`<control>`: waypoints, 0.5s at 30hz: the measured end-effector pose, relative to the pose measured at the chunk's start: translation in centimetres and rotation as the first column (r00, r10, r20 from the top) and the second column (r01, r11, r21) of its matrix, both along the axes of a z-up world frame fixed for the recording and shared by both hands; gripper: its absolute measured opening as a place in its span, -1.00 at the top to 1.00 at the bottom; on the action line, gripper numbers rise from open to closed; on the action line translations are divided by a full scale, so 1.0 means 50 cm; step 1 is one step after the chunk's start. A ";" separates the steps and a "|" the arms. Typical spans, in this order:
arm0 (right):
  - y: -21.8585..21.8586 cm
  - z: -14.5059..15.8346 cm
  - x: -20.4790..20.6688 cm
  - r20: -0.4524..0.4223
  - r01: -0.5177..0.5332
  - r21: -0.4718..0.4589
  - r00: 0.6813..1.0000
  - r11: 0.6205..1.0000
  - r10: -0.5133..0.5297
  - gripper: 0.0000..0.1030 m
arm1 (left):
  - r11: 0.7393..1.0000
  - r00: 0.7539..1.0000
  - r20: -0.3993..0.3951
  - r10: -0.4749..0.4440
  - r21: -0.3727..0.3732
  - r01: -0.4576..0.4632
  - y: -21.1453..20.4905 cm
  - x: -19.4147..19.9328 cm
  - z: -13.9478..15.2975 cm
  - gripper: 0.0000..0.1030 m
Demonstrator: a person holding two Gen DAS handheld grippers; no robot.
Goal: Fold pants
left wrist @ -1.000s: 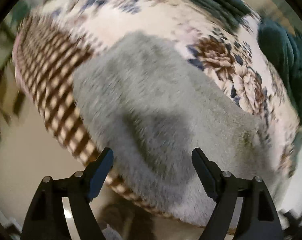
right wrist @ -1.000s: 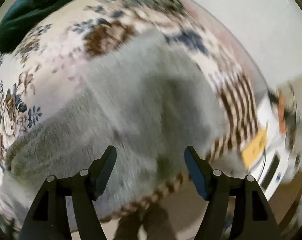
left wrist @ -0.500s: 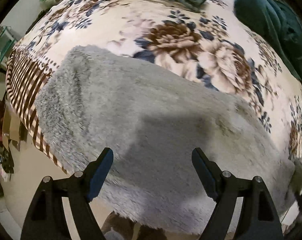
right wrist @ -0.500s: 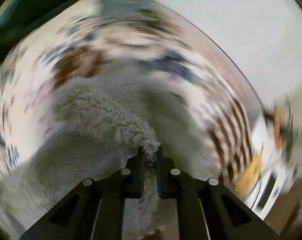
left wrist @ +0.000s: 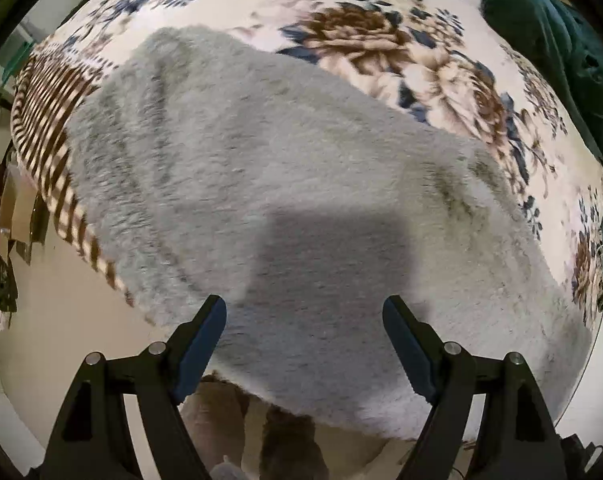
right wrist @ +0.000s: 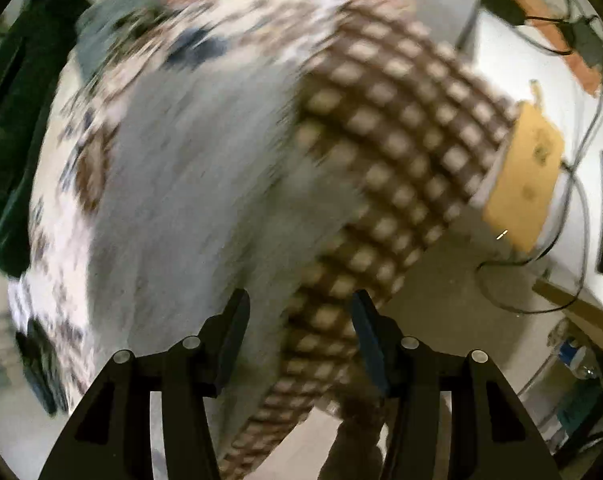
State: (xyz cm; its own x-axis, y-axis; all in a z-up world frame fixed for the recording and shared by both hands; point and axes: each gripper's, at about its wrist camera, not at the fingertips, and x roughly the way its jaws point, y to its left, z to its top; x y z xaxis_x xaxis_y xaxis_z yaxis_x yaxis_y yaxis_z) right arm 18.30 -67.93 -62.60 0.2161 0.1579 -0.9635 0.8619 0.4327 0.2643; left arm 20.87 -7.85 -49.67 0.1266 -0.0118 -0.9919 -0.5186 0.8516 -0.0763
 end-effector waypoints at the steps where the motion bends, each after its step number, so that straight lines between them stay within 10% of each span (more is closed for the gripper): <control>1: 0.039 0.001 0.013 0.008 -0.031 0.010 1.000 0.999 0.030 -0.07 | 1.000 1.000 0.002 0.008 0.001 -0.008 0.011 -0.004 0.003 -0.54; 6: 0.217 -0.011 0.062 0.036 -0.155 0.041 0.987 0.987 0.154 -0.07 | 0.996 0.996 0.039 0.085 0.020 -0.086 0.127 -0.038 0.028 -0.54; 13: 0.381 -0.089 0.053 -0.017 -0.060 0.163 0.998 0.985 0.064 -0.05 | 0.977 0.977 0.059 0.207 0.040 -0.210 0.321 -0.032 0.007 -0.54; 15: 0.414 -0.095 0.048 -0.008 -0.061 0.142 0.998 0.988 0.063 0.24 | 0.968 0.966 0.066 0.251 -0.016 -0.250 0.371 -0.025 -0.018 -0.51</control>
State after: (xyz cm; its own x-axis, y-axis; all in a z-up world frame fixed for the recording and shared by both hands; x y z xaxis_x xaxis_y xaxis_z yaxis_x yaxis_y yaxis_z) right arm 20.71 -47.24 -67.35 0.1896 0.3061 -0.9329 0.8384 0.4441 0.3160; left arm 19.65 10.72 -50.56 0.1922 0.0211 -0.9811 -0.7087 0.6946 -0.1239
